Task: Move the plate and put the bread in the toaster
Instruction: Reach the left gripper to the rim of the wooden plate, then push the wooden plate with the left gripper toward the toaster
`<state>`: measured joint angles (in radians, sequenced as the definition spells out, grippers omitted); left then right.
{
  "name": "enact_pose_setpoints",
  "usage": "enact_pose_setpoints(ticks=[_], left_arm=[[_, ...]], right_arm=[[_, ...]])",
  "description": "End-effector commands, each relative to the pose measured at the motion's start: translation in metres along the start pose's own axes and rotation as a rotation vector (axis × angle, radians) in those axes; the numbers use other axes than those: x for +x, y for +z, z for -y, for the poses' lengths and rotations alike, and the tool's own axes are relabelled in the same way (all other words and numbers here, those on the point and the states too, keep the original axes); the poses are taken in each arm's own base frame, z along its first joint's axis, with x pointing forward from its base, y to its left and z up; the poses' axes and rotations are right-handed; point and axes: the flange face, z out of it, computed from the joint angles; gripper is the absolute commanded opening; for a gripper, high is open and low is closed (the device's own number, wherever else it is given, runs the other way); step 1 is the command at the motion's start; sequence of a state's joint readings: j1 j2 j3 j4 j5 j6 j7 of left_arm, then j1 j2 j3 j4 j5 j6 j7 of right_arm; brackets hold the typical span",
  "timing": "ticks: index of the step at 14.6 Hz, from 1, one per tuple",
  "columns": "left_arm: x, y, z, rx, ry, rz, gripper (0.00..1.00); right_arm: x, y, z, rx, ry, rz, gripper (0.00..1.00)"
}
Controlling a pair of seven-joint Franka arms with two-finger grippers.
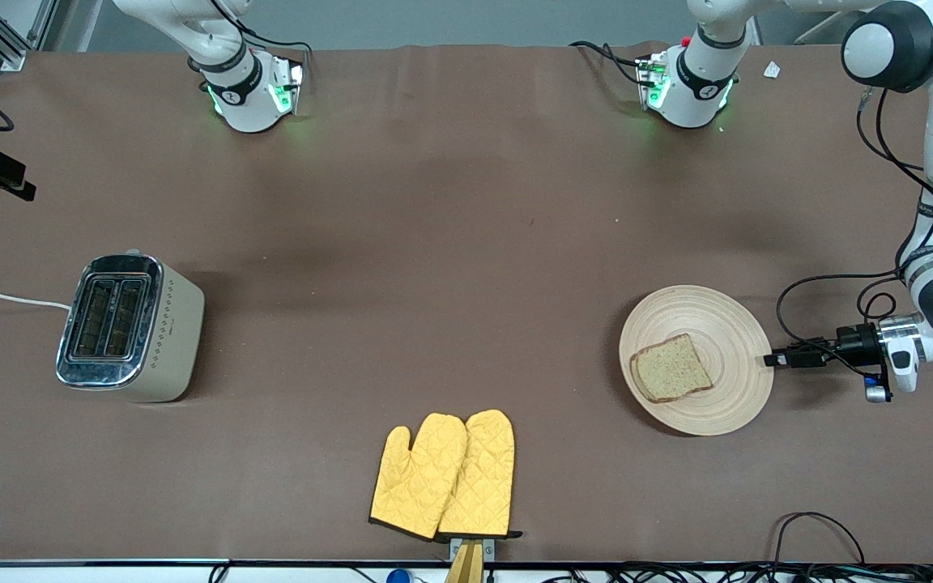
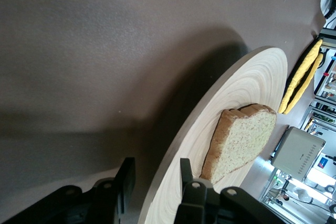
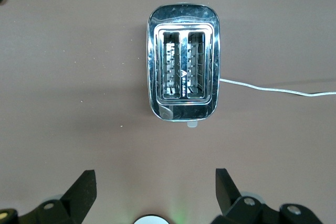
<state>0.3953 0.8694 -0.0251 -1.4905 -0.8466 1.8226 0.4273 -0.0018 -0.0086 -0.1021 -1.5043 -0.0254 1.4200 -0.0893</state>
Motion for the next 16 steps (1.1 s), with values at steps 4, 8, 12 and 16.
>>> enact_pose_setpoints(ticks=[4, 8, 12, 16], left_arm=[[0.005, 0.008, 0.000, -0.018, 0.101, -0.001, 0.08], [0.004, 0.016, -0.015, -0.039, 0.127, 0.016, 0.01], [-0.003, 0.044, -0.083, -0.081, 0.285, 0.088, 0.00], [-0.035, 0.082, -0.202, -0.004, 0.453, 0.178, 0.00]], right_arm=[[-0.005, -0.001, 0.006, 0.010, -0.001, 0.018, 1.00], [-0.015, -0.005, 0.008, 0.011, -0.005, 0.023, 1.00], [-0.015, -0.006, 0.014, 0.013, -0.015, 0.020, 1.00], [-0.014, 0.003, 0.032, 0.011, -0.047, 0.056, 1.00]])
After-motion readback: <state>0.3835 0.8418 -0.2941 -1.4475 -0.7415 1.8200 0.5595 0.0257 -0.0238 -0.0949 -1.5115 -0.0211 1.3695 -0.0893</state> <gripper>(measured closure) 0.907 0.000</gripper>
